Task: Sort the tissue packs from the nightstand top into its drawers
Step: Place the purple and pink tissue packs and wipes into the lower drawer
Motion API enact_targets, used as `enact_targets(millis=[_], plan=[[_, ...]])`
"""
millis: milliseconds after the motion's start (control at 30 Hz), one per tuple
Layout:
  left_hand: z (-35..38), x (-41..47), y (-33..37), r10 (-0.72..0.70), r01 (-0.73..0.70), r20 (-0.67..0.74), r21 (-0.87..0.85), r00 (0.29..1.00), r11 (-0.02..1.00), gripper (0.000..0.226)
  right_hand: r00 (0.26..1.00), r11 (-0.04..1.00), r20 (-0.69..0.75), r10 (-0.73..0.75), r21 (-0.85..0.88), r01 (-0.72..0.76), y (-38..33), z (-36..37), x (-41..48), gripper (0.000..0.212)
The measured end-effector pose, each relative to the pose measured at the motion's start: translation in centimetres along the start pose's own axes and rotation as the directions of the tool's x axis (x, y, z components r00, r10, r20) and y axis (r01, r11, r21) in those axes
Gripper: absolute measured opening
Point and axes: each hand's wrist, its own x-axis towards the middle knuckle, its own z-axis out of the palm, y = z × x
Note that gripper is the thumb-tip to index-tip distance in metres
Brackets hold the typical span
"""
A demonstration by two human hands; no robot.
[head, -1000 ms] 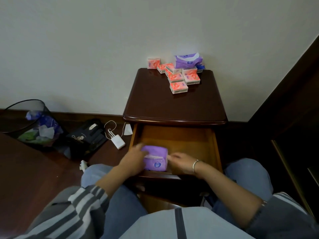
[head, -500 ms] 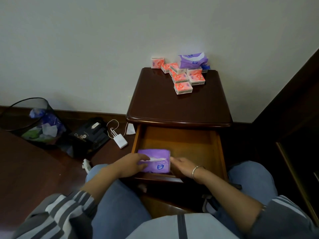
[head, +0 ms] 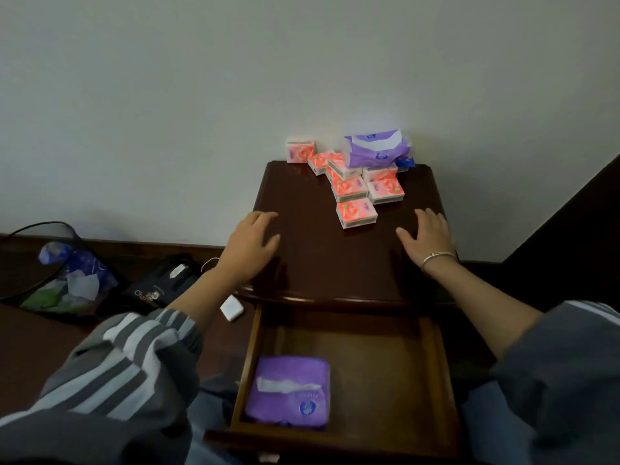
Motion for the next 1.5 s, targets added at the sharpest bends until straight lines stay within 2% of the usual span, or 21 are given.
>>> enact_targets(millis=[100,200,333,433,533,700,800,867,1033,1233,1333,1433,1500], plan=[[1.7,5.4,0.3,-0.037,0.043,-0.049,0.128,0.998,0.991,0.053,0.994,0.99,0.063,0.088,-0.119,-0.08,-0.1,2.2,3.0,0.07],[3.7,10.8,0.3,-0.04,0.05,-0.054,0.199,0.998,0.979,0.059,0.998,0.976,0.012,0.064,-0.211,-0.06,0.6,4.2,3.5,0.07],[5.9,18.3,1.0,0.07,-0.047,-0.083,0.256,0.994,0.966,0.062,0.996,0.974,-0.068,0.054,-0.216,-0.068,1.0,4.8,3.6,0.071],[7.2,22.9,1.1,0.131,-0.114,-0.029,0.334,0.991,0.936,0.064,0.993,0.97,-0.104,0.052,-0.231,-0.075,0.9,4.8,3.5,0.07],[8.5,25.1,-0.1,0.208,-0.222,0.079,0.447,0.975,0.866,0.066,0.991,0.967,-0.117,0.06,-0.24,-0.087,0.9,4.9,3.4,0.069],[8.2,26.0,-1.2,0.271,-0.285,0.104,0.526,0.957,0.801,0.063,0.989,0.967,-0.135,0.059,-0.239,-0.09,0.7,5.0,3.4,0.069],[7.2,25.4,-1.2,0.274,-0.298,0.128,0.561,0.953,0.772,0.069,0.988,0.969,-0.14,0.056,-0.23,-0.088,0.6,4.9,3.4,0.069],[6.7,24.2,-1.5,0.266,-0.288,0.12,0.534,0.957,0.795,0.068,0.989,0.969,-0.137,0.062,-0.229,-0.092,0.5,4.8,3.3,0.068],[6.7,19.8,-3.2,0.234,-0.247,0.08,0.379,0.969,0.892,0.046,0.989,0.97,-0.129,0.069,-0.222,-0.097,0.2,4.5,3.1,0.067],[4.8,16.2,-4.0,0.268,-0.284,0.096,0.339,0.959,0.897,0.054,0.99,0.97,-0.119,0.081,-0.22,-0.106,0.0,4.3,3.1,0.066],[4.2,16.3,-2.7,0.15,-0.196,0.181,0.275,0.972,0.941,0.055,0.989,0.969,-0.124,0.082,-0.22,-0.108,-0.1,4.2,3.0,0.066],[3.6,17.9,-1.3,0.039,-0.1,0.289,0.2,0.957,0.975,0.058,0.989,0.969,-0.123,0.081,-0.223,-0.107,0.0,4.2,3.1,0.066],[2.6,20.0,-1.3,0.021,-0.05,0.243,0.114,0.97,0.992,0.071,0.988,0.969,-0.131,0.081,-0.222,-0.109,0.0,4.3,3.2,0.066]])
